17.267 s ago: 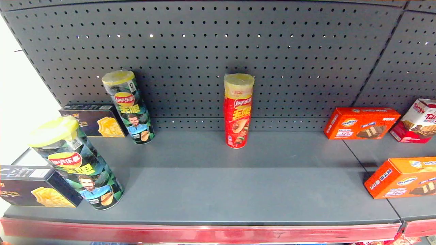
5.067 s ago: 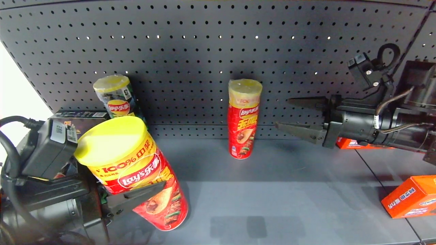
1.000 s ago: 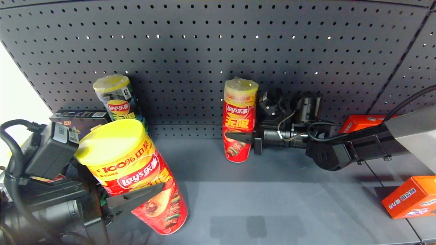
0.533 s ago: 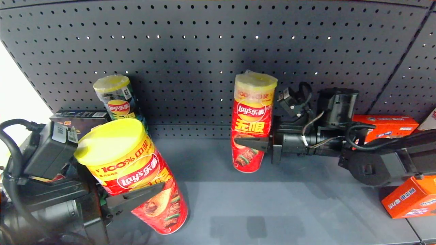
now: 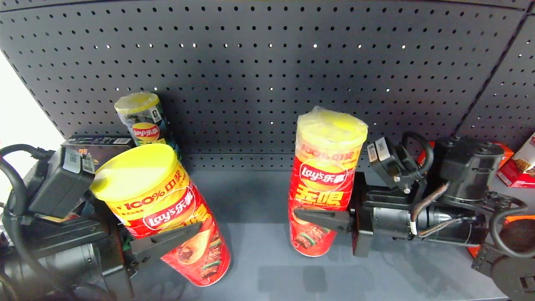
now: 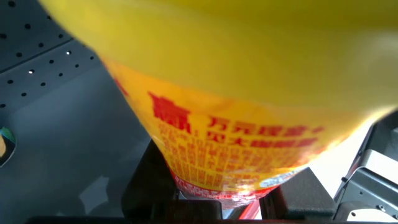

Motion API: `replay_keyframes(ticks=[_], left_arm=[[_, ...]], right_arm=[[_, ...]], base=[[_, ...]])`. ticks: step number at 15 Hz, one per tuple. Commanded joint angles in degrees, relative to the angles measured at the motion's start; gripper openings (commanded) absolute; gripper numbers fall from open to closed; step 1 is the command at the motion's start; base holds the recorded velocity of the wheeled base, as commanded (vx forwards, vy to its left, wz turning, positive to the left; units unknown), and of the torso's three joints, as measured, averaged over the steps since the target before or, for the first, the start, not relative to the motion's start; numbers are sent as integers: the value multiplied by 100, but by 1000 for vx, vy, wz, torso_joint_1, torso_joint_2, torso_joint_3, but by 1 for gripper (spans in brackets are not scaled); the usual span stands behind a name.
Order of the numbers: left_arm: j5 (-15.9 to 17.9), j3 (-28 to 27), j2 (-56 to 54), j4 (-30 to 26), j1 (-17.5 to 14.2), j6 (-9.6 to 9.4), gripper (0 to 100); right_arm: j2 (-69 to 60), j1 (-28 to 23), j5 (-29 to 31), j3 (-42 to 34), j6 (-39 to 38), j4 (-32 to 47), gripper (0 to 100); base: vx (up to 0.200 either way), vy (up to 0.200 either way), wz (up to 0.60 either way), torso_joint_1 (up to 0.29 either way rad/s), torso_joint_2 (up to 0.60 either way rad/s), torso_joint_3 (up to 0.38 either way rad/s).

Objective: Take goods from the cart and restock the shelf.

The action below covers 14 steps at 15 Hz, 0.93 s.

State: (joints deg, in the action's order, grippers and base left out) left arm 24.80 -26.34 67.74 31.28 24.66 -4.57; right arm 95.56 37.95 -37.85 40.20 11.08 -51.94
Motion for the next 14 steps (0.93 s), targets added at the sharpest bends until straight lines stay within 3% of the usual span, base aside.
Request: replay_keyframes(ticks=[1, 6, 14], left_arm=[[-1, -2, 11, 1, 4, 0, 0], [-10, -2, 11, 1, 4, 0, 0], [-10, 24, 37, 1, 4, 0, 0]], right_arm=[[-73, 143, 32, -487, -1, -237, 0], [77, 230, 32, -1094, 8, -729, 0], [463, 116, 32, -1138, 17, -1125, 0]], base=[[0, 0, 0, 0, 0, 0], [0, 0, 0, 0, 0, 0], [0, 0, 0, 0, 0, 0]])
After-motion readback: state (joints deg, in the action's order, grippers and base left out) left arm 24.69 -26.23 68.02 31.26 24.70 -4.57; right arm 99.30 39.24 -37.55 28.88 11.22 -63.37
